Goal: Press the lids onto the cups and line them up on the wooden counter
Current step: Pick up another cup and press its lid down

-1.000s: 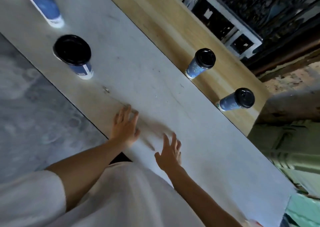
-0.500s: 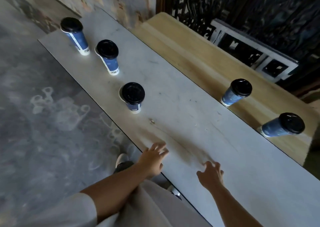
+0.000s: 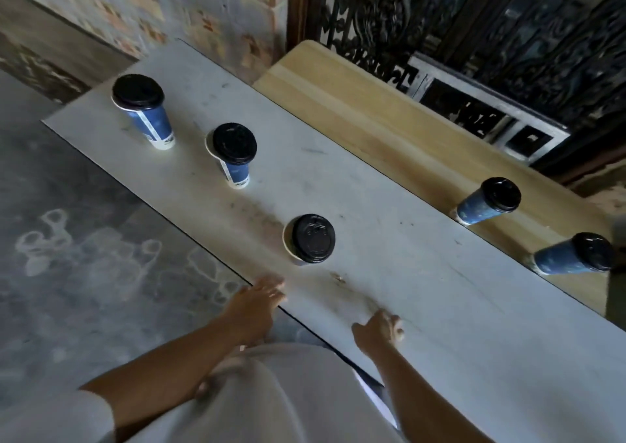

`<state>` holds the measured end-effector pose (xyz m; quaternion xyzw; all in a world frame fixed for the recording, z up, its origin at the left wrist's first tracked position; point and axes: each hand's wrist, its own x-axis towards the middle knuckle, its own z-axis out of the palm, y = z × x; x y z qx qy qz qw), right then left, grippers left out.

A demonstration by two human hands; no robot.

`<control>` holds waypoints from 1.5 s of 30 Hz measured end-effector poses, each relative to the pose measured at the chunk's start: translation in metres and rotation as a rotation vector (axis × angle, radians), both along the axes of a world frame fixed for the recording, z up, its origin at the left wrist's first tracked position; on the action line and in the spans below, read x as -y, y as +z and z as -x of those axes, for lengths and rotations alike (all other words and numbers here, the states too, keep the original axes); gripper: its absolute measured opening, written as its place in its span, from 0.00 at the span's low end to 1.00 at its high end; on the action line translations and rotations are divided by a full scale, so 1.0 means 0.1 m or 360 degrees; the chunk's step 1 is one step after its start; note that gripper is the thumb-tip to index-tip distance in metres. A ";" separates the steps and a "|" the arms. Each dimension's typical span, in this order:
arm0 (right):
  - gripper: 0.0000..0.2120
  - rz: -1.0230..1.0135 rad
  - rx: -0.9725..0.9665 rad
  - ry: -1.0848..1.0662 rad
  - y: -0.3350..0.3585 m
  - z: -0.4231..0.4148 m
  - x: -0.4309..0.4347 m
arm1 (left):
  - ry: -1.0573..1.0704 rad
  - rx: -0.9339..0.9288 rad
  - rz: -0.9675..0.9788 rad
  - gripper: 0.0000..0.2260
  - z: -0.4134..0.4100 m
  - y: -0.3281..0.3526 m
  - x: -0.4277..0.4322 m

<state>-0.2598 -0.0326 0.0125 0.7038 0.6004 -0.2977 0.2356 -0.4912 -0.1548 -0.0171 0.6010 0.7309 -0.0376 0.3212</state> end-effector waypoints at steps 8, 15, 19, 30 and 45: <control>0.20 0.0153 -0.0114 0.0466 0.01 0.42 0.09 | 0.0859 0.0155 0.0101 0.22 0.47 0.09 -0.43; 0.21 0.0216 -0.0111 0.0465 -0.08 0.33 -0.61 | 0.1161 0.0617 0.0132 0.30 0.60 0.20 -0.82; 0.11 0.0290 -0.0259 0.0211 -0.14 0.26 -0.73 | 0.0966 0.0796 -0.0049 0.43 0.56 0.33 -0.86; 0.29 0.0013 -0.1209 -0.0508 0.73 0.53 -0.75 | 0.0350 0.1035 -0.0214 0.57 0.66 0.35 -1.04; 0.42 -0.0656 -0.0816 0.0092 1.26 1.18 -0.33 | 0.0307 0.1108 -0.0354 0.33 0.35 0.52 -1.48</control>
